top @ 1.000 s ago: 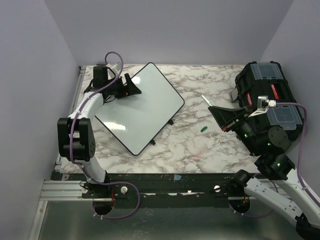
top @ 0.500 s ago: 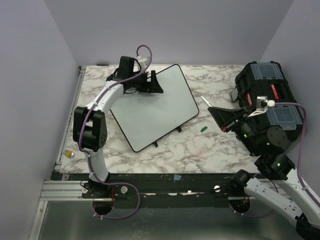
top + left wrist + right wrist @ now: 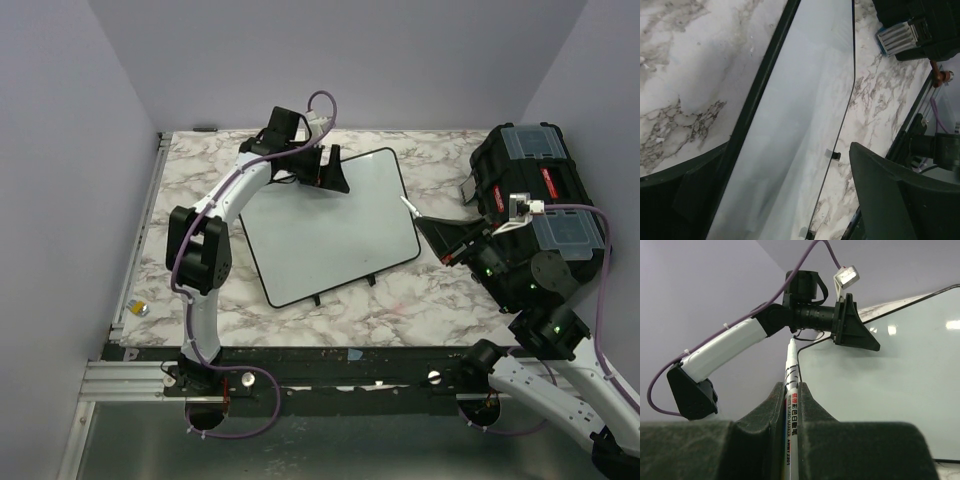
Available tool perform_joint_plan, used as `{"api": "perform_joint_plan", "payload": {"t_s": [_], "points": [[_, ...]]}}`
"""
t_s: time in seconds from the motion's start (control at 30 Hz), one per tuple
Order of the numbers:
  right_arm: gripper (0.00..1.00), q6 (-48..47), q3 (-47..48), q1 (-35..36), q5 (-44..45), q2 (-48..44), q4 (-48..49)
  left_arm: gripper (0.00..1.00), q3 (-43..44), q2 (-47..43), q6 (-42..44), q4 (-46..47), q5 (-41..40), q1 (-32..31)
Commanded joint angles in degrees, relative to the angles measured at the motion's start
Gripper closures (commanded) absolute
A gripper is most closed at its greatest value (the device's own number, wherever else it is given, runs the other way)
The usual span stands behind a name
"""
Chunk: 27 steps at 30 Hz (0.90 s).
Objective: Write a sentence on the whiteboard
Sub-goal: Move the whiteboard to the center of the board, then hold the whiteboard on the whiteboard stand.
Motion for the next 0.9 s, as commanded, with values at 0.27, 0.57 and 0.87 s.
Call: {"api": "perform_joint_plan", "payload": {"t_s": [0.27, 0.57, 0.87], "points": [[0.99, -0.1, 0.9, 0.2, 0.0, 0.6, -1.7, 0.09, 12.8, 1.3, 8.6, -12.0, -5.0, 2.2], [0.99, 0.6, 1.1, 0.2, -0.1, 0.9, -2.5, 0.18, 9.8, 1.5, 14.3, -15.5, -4.8, 7.0], [0.99, 0.6, 1.3, 0.3, -1.4, 2.1, -2.2, 0.31, 4.5, 1.3, 15.3, -13.0, -0.2, 10.8]]}}
